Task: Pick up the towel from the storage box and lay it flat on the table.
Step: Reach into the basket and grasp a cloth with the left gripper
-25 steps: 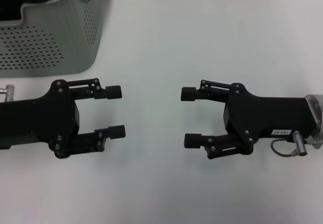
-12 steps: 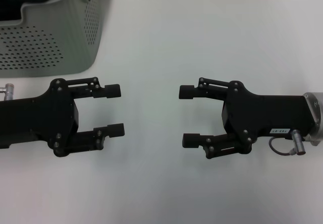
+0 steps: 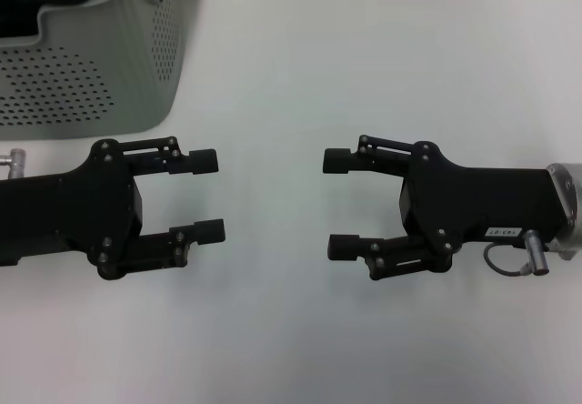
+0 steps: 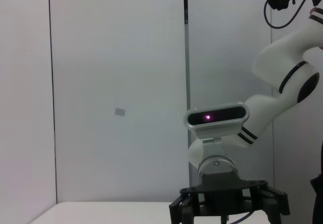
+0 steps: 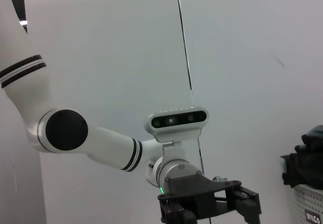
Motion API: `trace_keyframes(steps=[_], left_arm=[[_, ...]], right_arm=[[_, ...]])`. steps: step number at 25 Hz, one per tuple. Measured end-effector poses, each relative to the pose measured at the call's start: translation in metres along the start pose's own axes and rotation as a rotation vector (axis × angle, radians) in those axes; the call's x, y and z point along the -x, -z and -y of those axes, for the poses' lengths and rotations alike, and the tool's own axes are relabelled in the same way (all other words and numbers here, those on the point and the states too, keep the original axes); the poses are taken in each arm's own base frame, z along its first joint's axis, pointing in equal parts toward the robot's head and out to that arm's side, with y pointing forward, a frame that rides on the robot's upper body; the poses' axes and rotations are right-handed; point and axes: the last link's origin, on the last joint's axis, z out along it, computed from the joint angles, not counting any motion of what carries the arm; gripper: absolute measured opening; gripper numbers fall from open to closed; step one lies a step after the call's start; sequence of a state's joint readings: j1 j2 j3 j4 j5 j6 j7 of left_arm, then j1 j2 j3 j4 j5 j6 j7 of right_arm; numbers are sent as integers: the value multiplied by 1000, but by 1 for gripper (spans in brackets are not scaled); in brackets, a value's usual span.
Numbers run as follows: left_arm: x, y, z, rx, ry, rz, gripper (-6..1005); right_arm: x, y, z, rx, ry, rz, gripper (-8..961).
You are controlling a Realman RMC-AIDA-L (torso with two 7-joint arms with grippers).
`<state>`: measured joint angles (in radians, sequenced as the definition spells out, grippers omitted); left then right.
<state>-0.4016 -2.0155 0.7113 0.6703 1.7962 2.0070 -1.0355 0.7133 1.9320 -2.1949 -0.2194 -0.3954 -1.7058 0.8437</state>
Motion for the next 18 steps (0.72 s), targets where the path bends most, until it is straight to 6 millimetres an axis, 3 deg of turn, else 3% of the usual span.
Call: trace_keyframes(steps=[6,10,15,18], left_arm=[[-13,6,13,-105,2,-53,625],[-50,20,39,-300,17,-103,624],[-98,24,74,-504,-5,21,622],[-116,28,93,-649,-23,114,622]], right_arm=[[1,2,2,-26,1,13,873],[0,2,3,-37,-1,10,872],[-5,3,4,-59,-8,-4,872],[-9,7,1,-80,-22,-2,872]])
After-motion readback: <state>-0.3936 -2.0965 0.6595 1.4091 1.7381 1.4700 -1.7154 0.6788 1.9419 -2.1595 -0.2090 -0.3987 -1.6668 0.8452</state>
